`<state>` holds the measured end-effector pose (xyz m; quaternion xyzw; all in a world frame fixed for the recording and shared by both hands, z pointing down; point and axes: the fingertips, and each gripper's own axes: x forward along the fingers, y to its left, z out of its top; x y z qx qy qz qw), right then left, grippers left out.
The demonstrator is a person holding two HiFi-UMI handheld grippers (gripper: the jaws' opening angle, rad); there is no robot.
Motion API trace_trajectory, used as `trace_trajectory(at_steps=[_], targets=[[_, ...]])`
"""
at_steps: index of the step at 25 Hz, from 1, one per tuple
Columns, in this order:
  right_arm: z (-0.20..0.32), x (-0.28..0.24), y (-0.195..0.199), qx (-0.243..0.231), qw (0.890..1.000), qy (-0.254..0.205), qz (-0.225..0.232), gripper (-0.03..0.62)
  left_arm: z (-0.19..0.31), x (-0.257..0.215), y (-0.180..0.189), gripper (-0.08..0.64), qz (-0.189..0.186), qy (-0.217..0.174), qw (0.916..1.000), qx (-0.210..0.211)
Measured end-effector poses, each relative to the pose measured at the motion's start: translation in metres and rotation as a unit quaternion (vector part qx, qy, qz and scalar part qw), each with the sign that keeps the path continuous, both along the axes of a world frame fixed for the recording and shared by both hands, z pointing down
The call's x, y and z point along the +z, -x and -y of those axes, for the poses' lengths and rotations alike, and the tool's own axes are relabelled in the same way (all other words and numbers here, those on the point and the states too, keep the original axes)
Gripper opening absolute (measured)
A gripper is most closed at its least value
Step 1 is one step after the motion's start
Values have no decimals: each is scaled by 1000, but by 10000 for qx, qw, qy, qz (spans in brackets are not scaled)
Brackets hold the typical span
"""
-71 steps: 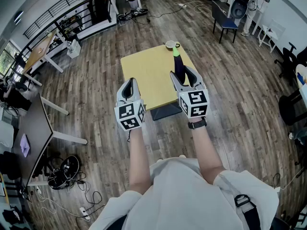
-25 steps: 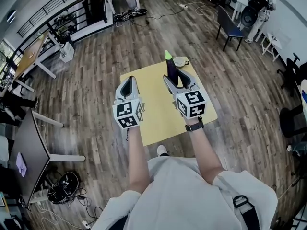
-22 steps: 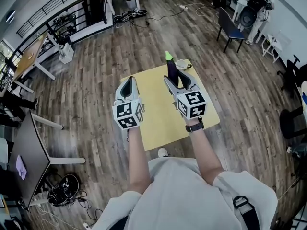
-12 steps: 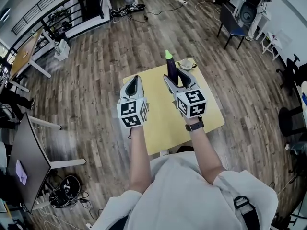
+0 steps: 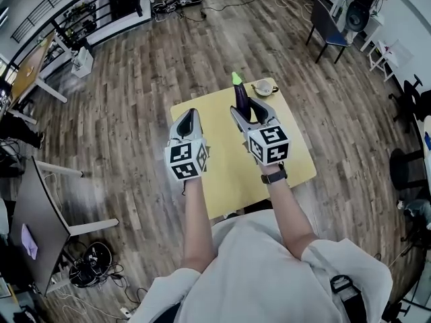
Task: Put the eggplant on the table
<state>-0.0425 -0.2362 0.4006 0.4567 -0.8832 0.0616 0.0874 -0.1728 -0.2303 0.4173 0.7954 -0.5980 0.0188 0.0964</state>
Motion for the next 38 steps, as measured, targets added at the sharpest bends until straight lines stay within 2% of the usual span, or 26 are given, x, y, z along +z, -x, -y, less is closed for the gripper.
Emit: trace_trajectory(at_steps=[8,28,34,38], targets=[[31,18,8,-134,9996,255,-52,224,22,19,-2,9,91,324,9994,-54],[101,123,-3,-191,9908,1330,-137,224,82,104,-19,9,126,1217,9923,-181],[110,159,-3,-191,9855,1669,-241,224,94,122,-18,9,-161,1225,9922,-157],[116,187,-4,-170,9802,1946,-339,224,102,139,-16,9,-210,1398,9898,-182]])
